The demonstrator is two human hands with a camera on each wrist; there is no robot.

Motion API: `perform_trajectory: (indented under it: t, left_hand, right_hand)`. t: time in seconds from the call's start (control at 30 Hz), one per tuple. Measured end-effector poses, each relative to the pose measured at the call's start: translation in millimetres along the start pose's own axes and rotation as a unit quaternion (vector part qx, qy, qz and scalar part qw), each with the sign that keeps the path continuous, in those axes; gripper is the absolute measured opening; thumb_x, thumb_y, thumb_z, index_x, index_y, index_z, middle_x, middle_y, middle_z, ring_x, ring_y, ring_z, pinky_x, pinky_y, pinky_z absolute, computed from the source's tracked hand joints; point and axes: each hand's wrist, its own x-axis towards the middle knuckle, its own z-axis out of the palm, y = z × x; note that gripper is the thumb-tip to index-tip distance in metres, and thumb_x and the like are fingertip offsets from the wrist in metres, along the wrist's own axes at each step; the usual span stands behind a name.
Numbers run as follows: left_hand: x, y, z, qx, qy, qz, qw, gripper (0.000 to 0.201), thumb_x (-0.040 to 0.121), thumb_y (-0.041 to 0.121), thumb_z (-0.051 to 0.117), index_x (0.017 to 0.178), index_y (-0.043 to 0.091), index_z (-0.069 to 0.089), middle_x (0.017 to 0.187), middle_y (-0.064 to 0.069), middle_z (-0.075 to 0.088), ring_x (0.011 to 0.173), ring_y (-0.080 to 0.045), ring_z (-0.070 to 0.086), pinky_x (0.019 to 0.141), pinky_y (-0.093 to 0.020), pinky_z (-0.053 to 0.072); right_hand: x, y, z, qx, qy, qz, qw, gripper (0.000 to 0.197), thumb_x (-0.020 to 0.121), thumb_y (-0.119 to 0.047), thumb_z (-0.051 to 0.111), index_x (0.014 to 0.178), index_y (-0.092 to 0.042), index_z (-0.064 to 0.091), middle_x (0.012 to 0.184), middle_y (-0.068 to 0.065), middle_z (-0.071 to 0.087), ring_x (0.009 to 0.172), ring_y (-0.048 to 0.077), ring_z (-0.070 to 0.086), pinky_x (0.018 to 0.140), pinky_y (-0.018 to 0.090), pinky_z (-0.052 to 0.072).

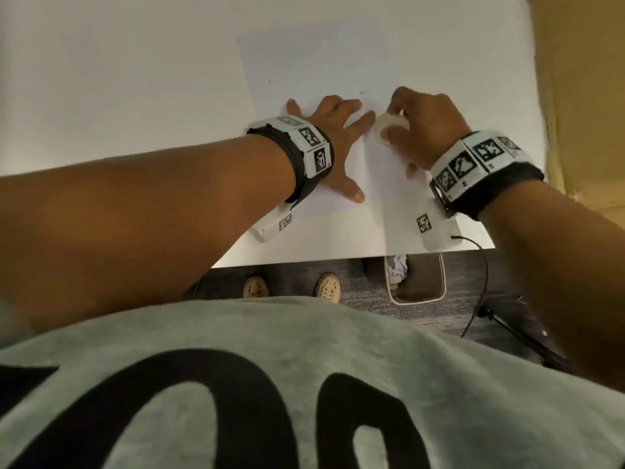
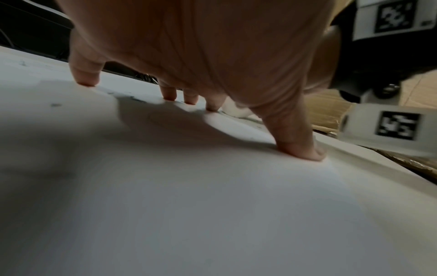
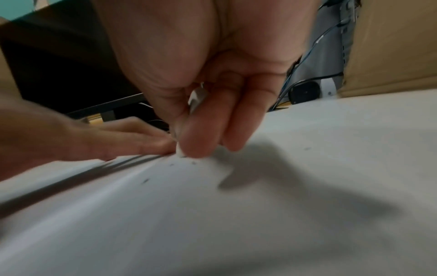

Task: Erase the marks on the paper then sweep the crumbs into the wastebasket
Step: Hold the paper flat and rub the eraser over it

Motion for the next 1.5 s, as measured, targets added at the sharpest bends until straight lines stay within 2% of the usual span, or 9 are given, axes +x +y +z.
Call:
perform_trajectory:
  t: [0.13, 0.3, 0.47, 0.6, 0.77, 0.93, 1.1, 1.37, 1.5]
  left_hand:
    - [0.5, -2.8, 1.0, -0.005, 0.005, -0.003, 1.0, 0.129, 0.054, 0.085, 0.058, 0.149, 0.029, -0.008, 0.157, 0.009, -0.007, 0.144, -0.02, -0.006, 0.103, -0.072, 0.01]
    - [0.6, -0.6, 0.4, -0.002, 0.002, -0.006, 1.0, 0.13, 0.053, 0.086, 0.058, 0.149, 0.028, -0.009, 0.157, 0.01, -0.007, 0.144, -0.02, -0.004, 0.103, -0.072, 0.011]
    - [-0.6, -1.4, -0.2, -0.002, 0.003, -0.007, 1.0, 0.131, 0.053, 0.087, 0.056, 0.149, 0.027, -0.009, 0.157, 0.011, -0.009, 0.144, -0.019, -0.005, 0.104, -0.07, 0.011]
    - [-0.3, 0.3, -1.7, -0.003, 0.002, -0.007, 1.0, 0.13, 0.054, 0.085, 0.058, 0.149, 0.028, -0.009, 0.157, 0.01, -0.008, 0.144, -0.02, -0.004, 0.104, -0.07, 0.012]
    - [-0.1, -1.5, -0.6, -0.001, 0.004, -0.007, 1.0, 0.132, 0.051, 0.087, 0.057, 0.149, 0.027, -0.009, 0.157, 0.011, -0.008, 0.144, -0.019, -0.005, 0.104, -0.071, 0.011]
    - [0.2, 0.7, -2.3, -0.005, 0.002, -0.012, 1.0, 0.13, 0.052, 0.087, 0.056, 0.149, 0.028, -0.008, 0.156, 0.012, -0.008, 0.144, -0.019, -0.005, 0.103, -0.071, 0.012]
    - [-2.2, 2.0, -3.4, -0.004, 0.004, -0.021, 1.0, 0.131, 0.052, 0.088, 0.055, 0.149, 0.027, -0.008, 0.156, 0.012, -0.007, 0.143, -0.019, -0.004, 0.102, -0.07, 0.014]
    - [-27.5, 1.2, -3.4, 0.077, -0.021, -0.081, 0.994, 0.098, 0.078, 0.078, 0.037, 0.15, 0.026, -0.005, 0.157, -0.004, 0.002, 0.143, -0.03, 0.006, 0.102, -0.073, 0.008]
    - [-28.5, 13.6, -15.3, 0.14, -0.004, -0.054, 0.989, 0.104, 0.073, 0.077, 0.049, 0.15, 0.023, 0.005, 0.153, -0.009, 0.015, 0.14, -0.032, 0.012, 0.104, -0.07, 0.012]
  right_hand:
    - [-31.4, 0.8, 18.2, 0.007, -0.08, -0.039, 0.996, 0.007, 0.092, -0.024, 0.055, 0.099, -0.023, 0.052, 0.08, 0.007, 0.065, 0.039, 0.019, 0.064, 0.038, 0.026, 0.046]
    - [7.3, -8.9, 0.2, -0.007, 0.01, -0.018, 1.0, 0.015, 0.091, -0.021, 0.053, 0.104, -0.015, 0.055, 0.092, 0.013, 0.066, 0.052, 0.028, 0.065, 0.044, 0.033, 0.054]
    - [-37.6, 1.2, 21.1, 0.01, -0.074, -0.015, 0.997, 0.009, 0.093, -0.023, 0.054, 0.101, -0.019, 0.053, 0.083, 0.007, 0.064, 0.038, 0.018, 0.063, 0.038, 0.028, 0.049]
    - [-8.8, -1.5, 8.3, 0.006, 0.005, -0.008, 1.0, 0.013, 0.093, -0.022, 0.052, 0.105, -0.017, 0.054, 0.087, 0.013, 0.066, 0.041, 0.023, 0.064, 0.04, 0.029, 0.051]
    - [-53.1, -1.4, 27.0, 0.019, -0.077, -0.025, 0.997, 0.011, 0.094, -0.024, 0.054, 0.104, -0.019, 0.051, 0.081, 0.01, 0.064, 0.041, 0.023, 0.064, 0.037, 0.029, 0.047]
    - [-18.3, -3.4, 11.0, 0.014, 0.005, 0.008, 1.0, 0.014, 0.093, -0.022, 0.053, 0.105, -0.016, 0.055, 0.086, 0.014, 0.066, 0.049, 0.028, 0.066, 0.04, 0.03, 0.05]
    - [-54.9, 7.5, 28.1, 0.052, -0.039, 0.023, 0.998, 0.009, 0.092, -0.024, 0.056, 0.1, -0.019, 0.054, 0.081, 0.009, 0.063, 0.037, 0.02, 0.062, 0.034, 0.026, 0.045]
    - [-23.8, 15.2, 10.9, 0.019, 0.0, 0.002, 1.0, 0.012, 0.091, -0.022, 0.055, 0.1, -0.016, 0.057, 0.089, 0.013, 0.066, 0.046, 0.028, 0.067, 0.041, 0.027, 0.045]
    - [-12.4, 13.7, 10.0, 0.019, 0.003, -0.005, 1.0, 0.007, 0.091, -0.024, 0.056, 0.097, -0.022, 0.055, 0.091, 0.012, 0.065, 0.043, 0.022, 0.065, 0.041, 0.023, 0.042]
